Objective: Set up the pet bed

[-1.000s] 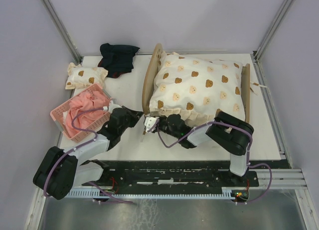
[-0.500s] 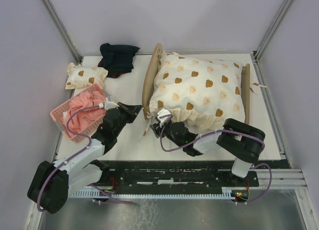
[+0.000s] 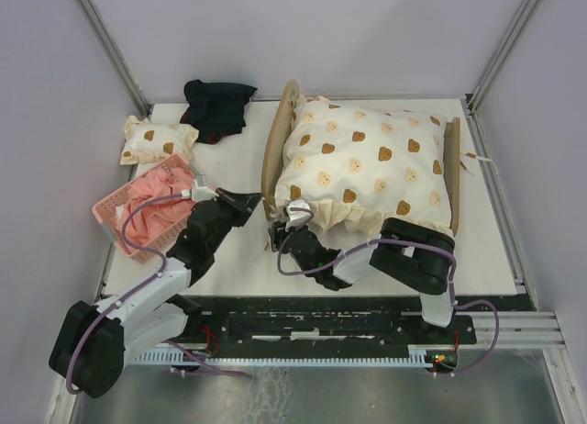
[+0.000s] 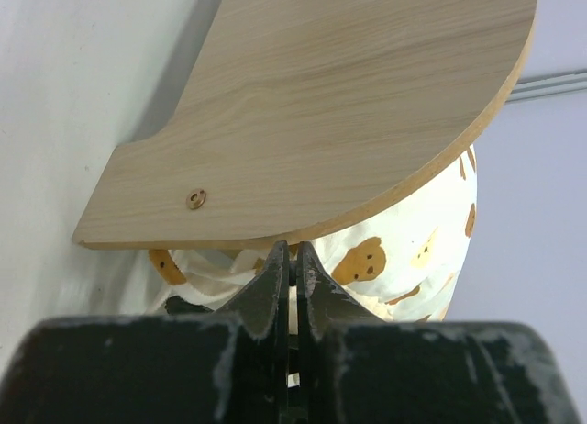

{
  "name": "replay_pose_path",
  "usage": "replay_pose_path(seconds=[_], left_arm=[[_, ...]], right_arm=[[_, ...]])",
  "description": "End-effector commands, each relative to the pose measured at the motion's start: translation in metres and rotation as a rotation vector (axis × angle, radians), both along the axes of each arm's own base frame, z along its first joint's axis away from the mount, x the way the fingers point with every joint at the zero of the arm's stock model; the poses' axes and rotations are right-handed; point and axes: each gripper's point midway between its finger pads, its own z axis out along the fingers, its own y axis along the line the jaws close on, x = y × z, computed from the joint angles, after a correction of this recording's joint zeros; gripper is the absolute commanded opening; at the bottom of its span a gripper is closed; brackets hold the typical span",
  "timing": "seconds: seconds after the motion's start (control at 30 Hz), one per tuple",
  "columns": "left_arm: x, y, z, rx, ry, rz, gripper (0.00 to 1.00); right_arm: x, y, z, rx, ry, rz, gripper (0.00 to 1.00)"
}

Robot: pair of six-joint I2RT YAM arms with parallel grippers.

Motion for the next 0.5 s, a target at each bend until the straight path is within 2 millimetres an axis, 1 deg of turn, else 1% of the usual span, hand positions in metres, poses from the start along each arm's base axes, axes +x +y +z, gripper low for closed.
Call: replay_pose_path(seconds=[0.0,0.13,0.2,0.23,0.33,0.37,0.47], left_arm=[[0.002,-0.002,0.023,0.017,-0.094,-0.015,0.03],[0.004,-0.001,0.033,0.039,-0.140,-0.015,0.03],[0.005,0.000,0.041,0.042,-0.166,-0.008,0.03],[0.006,0.001,0.046,0.041,-0.182,-0.004,0.03],[0.006,0.001,0.056,0.045,-0.214,-0.004,0.03],[0.006,0.003,0.060,0.048,-0.224,0.001,0.03],[0.007,0.003,0.074,0.066,-0.277,0.001,0.03]], right_arm=[[0.001,0.005,-0.001,0.071,0.004,-0.032,0.57],[-0.004,0.024,-0.010,0.061,0.010,0.057,0.52],[-0.007,0.029,-0.016,0.052,0.012,0.083,0.47],[-0.007,0.029,-0.017,0.054,0.009,0.086,0.41],[-0.006,0.027,-0.018,0.060,-0.007,0.086,0.06],[-0.006,0.025,-0.019,0.057,-0.012,0.085,0.02],[-0.006,0.020,-0.021,0.040,-0.028,0.079,0.02]])
